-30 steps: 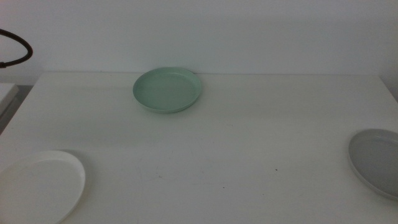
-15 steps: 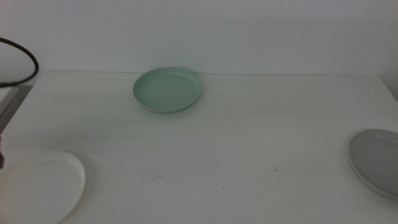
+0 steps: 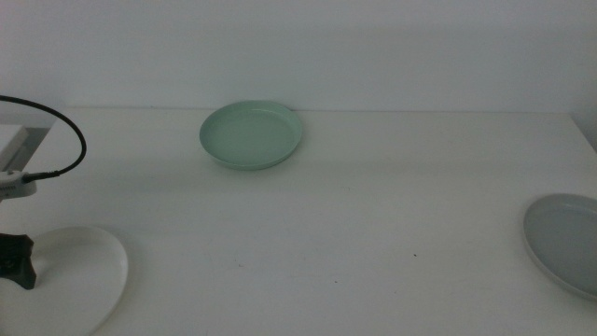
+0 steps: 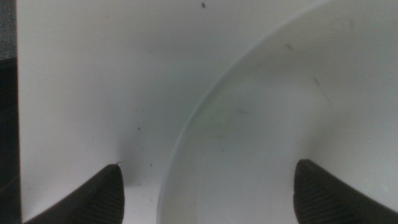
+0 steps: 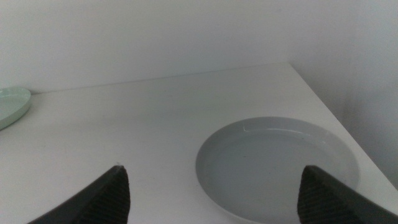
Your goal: Stack the three bowls on top of each other.
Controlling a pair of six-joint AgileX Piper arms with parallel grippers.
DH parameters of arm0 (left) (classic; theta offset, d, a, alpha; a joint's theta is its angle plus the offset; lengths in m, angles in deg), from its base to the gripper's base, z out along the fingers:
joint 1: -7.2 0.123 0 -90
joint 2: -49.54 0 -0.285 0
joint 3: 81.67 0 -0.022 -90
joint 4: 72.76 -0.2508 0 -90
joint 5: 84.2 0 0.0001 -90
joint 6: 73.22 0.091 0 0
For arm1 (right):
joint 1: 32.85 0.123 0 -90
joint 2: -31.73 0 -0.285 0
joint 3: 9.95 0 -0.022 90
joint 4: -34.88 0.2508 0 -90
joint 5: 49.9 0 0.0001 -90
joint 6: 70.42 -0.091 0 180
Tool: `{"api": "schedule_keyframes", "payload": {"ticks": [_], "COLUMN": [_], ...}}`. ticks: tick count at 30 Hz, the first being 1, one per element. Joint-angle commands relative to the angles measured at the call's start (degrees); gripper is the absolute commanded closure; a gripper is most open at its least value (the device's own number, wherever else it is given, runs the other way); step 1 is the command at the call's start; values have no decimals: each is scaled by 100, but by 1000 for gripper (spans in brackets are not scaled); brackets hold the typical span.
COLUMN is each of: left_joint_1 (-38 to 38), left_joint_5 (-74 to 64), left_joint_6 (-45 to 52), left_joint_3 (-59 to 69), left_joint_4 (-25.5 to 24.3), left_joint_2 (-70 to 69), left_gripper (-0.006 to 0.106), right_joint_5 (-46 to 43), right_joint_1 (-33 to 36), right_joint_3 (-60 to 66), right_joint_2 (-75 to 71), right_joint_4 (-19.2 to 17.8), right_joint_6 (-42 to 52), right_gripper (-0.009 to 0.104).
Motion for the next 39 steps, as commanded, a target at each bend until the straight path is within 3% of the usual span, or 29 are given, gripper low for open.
{"api": "schedule_keyframes", "payload": {"ticks": [1, 4, 8, 18, 22, 30, 33, 39], "left_joint_1": [7, 7, 7, 7, 7, -247, -654, -2000], "left_joint_5": [120, 108, 10, -145, -761, -1929, -2226, -2150], "left_joint_6": [69, 136, 136, 151, -7, -38, -219, -1266], "left_joint_3": [-22, -22, -22, -22, -129, -961, -1338, -2025], "left_joint_4": [-15, -58, -70, -48, 141, 1105, 1423, 1251], "left_joint_2": [36, 98, 152, 152, 129, -362, -482, -266], "left_gripper": [11, 16, 32, 102, 102, 102, 102, 102], "right_joint_5": [-49, -49, -49, -49, -49, -49, -49, -49], "right_joint_1": [12, 12, 12, 12, 12, 12, 12, 12], "right_joint_3": [18, 18, 18, 18, 18, 18, 18, 18], "right_joint_2": [-23, -23, -23, -23, -23, -23, -23, -23], "right_joint_4": [-31, -31, -31, -31, -31, -31, -31, -31], "right_joint_6": [21, 21, 21, 21, 21, 21, 21, 21], "right_gripper": [2, 2, 2, 2, 2, 2, 2, 2]}}
